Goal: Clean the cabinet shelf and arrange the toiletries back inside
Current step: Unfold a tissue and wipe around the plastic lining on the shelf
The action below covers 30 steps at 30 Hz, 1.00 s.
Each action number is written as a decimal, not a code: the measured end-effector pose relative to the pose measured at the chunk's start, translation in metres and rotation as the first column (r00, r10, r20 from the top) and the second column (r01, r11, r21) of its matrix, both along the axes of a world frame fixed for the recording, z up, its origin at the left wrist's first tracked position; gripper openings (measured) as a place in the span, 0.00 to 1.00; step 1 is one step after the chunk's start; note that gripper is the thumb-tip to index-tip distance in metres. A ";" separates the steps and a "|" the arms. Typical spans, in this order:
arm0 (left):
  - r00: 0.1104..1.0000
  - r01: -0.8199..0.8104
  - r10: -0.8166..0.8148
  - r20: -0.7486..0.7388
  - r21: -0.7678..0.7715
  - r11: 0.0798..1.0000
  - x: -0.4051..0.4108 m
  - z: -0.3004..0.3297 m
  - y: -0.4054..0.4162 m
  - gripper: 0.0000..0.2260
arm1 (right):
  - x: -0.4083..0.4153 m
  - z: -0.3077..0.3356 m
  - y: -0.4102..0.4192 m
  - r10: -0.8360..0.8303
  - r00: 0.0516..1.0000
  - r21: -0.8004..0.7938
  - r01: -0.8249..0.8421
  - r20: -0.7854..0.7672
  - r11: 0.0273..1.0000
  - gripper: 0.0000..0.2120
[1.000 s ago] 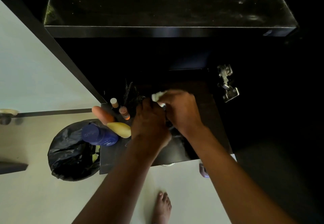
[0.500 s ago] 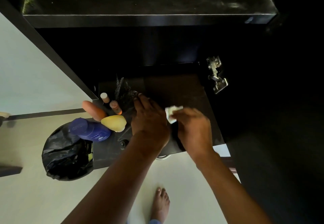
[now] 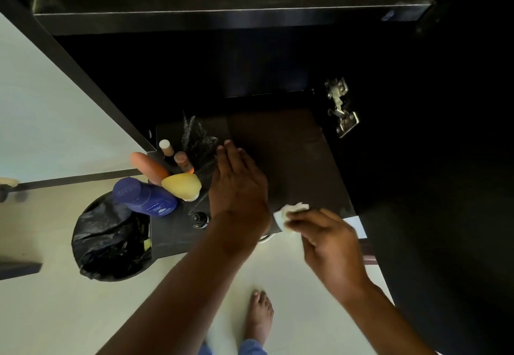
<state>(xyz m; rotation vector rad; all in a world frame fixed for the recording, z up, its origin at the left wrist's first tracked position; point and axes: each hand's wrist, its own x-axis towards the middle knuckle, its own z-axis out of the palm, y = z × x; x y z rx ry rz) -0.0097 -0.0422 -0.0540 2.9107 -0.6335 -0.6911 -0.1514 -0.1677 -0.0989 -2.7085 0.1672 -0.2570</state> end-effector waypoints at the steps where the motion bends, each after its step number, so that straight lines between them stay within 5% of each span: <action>1: 0.999 0.016 -0.014 0.040 -0.046 0.999 -0.013 0.002 0.003 0.45 | -0.001 -0.001 -0.009 -0.060 0.998 -0.025 0.060 -0.012 0.998 0.22; 6: 0.997 0.065 -0.071 -0.030 -0.171 0.983 -0.083 0.010 0.029 0.45 | 0.031 -0.002 -0.033 -0.285 0.958 -0.102 0.281 -0.025 0.954 0.19; 16: 0.997 0.019 -0.027 -0.076 -0.104 0.994 -0.113 -0.010 0.068 0.49 | 0.037 -0.009 0.050 0.157 0.988 0.007 -0.157 0.006 0.988 0.18; 20: 0.993 0.012 -0.018 -0.118 -0.048 0.999 -0.121 -0.013 0.081 0.47 | 0.020 -0.010 0.041 0.136 0.991 0.011 -0.136 -0.009 0.991 0.18; 25: 0.995 0.011 -0.015 -0.096 -0.048 0.999 -0.124 -0.018 0.099 0.47 | 0.048 -0.005 0.027 -0.086 0.996 -0.069 0.085 -0.009 0.994 0.17; 30: 1.000 0.011 -0.012 -0.014 -0.067 0.998 -0.123 -0.026 0.113 0.47 | 0.080 -0.009 0.066 0.104 0.994 -0.031 -0.104 0.018 0.994 0.16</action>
